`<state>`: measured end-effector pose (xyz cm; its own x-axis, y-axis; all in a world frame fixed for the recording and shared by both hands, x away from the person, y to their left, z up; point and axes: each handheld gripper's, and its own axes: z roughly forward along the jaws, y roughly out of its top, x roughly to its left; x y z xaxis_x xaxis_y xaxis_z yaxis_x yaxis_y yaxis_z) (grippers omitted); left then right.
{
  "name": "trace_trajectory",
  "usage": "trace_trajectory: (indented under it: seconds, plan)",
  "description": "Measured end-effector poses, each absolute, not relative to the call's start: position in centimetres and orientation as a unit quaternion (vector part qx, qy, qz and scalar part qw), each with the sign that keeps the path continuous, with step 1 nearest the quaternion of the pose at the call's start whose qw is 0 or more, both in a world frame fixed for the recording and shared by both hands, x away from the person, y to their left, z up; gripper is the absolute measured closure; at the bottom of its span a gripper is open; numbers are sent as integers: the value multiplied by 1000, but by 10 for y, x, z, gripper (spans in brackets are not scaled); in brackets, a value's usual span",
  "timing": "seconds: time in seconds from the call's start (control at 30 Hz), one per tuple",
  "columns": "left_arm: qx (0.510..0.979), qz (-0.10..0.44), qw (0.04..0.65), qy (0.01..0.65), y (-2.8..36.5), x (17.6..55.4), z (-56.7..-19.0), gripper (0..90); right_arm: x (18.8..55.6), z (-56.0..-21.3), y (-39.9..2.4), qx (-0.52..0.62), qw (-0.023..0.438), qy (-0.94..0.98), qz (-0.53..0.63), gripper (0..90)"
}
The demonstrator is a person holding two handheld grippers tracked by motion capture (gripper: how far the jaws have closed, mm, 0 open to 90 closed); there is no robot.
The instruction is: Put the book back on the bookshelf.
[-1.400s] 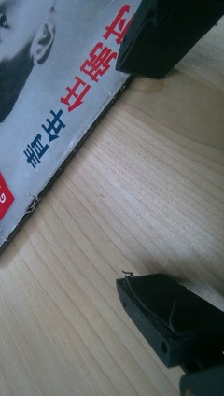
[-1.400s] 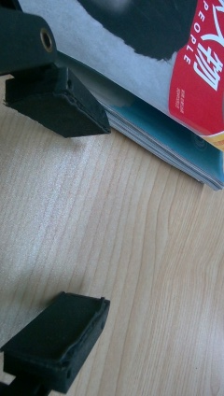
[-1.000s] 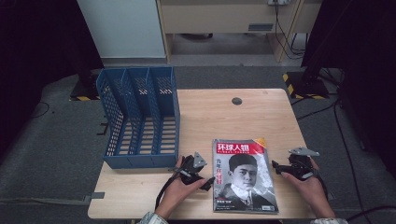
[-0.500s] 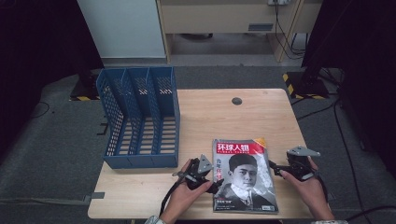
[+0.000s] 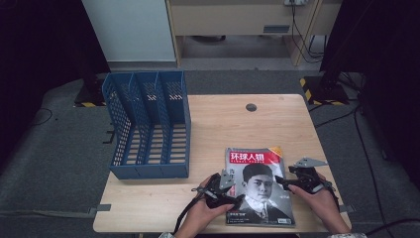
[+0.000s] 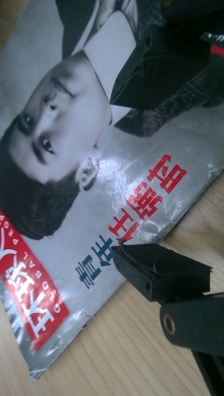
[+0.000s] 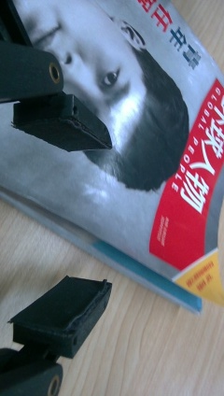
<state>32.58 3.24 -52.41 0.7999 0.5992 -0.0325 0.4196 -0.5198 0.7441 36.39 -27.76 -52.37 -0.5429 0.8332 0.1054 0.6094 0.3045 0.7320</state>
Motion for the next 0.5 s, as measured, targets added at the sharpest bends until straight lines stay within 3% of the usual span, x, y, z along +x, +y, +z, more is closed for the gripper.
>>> trace_trajectory:
  seconds: [0.33,0.5]
  plan:
    - [860,90,402,300,31,325,-526,210,365,-530,-272,447,131,804,369,256]
    - [868,111,389,287,26,321,-530,217,364,-530,-270,443,128,807,369,270]
